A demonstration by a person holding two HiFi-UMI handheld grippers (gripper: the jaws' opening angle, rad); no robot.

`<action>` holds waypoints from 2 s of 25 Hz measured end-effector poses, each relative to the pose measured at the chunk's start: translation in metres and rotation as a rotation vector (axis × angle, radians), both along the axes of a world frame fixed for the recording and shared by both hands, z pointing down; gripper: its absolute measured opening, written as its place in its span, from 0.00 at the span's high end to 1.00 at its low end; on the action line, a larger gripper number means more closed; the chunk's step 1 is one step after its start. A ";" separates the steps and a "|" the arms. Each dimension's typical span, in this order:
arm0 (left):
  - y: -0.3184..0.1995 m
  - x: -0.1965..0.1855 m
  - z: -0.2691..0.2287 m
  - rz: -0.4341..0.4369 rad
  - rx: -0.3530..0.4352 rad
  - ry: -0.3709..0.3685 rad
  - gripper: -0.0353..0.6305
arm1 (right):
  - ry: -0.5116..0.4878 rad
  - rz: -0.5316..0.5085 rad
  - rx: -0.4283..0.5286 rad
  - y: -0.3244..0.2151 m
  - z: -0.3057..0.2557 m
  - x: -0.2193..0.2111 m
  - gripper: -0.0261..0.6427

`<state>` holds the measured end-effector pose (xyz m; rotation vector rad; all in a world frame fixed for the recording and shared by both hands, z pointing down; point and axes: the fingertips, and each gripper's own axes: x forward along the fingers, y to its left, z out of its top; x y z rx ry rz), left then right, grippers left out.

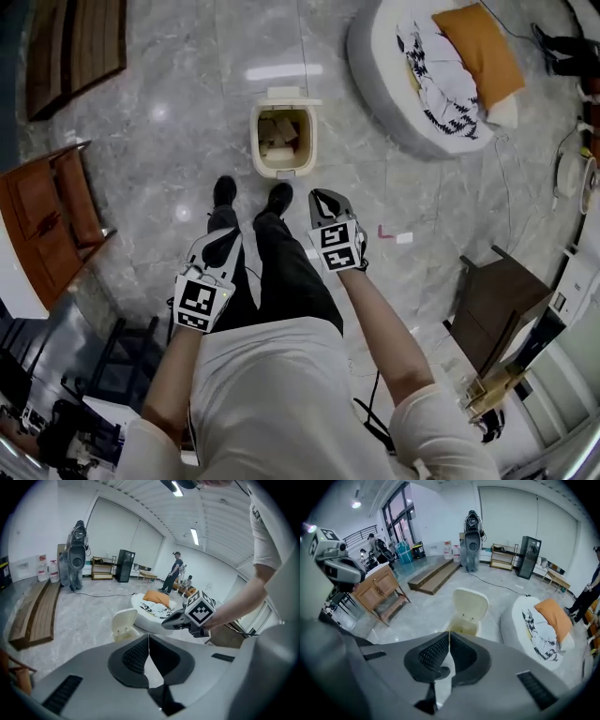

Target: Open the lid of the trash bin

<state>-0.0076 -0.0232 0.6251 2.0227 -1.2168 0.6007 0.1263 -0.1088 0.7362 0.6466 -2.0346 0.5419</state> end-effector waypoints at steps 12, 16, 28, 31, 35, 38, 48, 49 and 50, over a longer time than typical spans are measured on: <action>-0.022 -0.013 -0.088 -0.074 0.105 0.014 0.92 | -0.085 -0.031 0.121 -0.035 -0.128 0.007 0.92; -0.013 -0.021 -0.107 -0.077 0.129 -0.001 0.92 | -0.121 -0.016 0.147 -0.025 -0.161 0.004 0.92; 0.036 -0.050 -0.166 -0.120 0.227 0.028 0.92 | -0.150 0.003 0.246 0.023 -0.217 -0.004 0.92; 0.048 -0.055 -0.174 -0.126 0.243 0.028 0.92 | -0.156 0.018 0.262 0.034 -0.231 -0.002 0.92; 0.060 -0.058 -0.185 -0.132 0.271 0.032 0.92 | -0.170 0.031 0.283 0.046 -0.249 0.002 0.92; 0.068 -0.056 -0.195 -0.128 0.300 0.036 0.92 | -0.195 0.044 0.283 0.058 -0.263 0.006 0.92; 0.088 -0.045 -0.238 -0.101 0.428 0.054 0.92 | -0.253 0.089 0.292 0.103 -0.296 0.024 0.92; 0.088 -0.042 -0.239 -0.094 0.426 0.057 0.92 | -0.254 0.092 0.297 0.105 -0.299 0.027 0.92; 0.089 -0.040 -0.238 -0.087 0.423 0.058 0.92 | -0.254 0.095 0.302 0.105 -0.302 0.030 0.92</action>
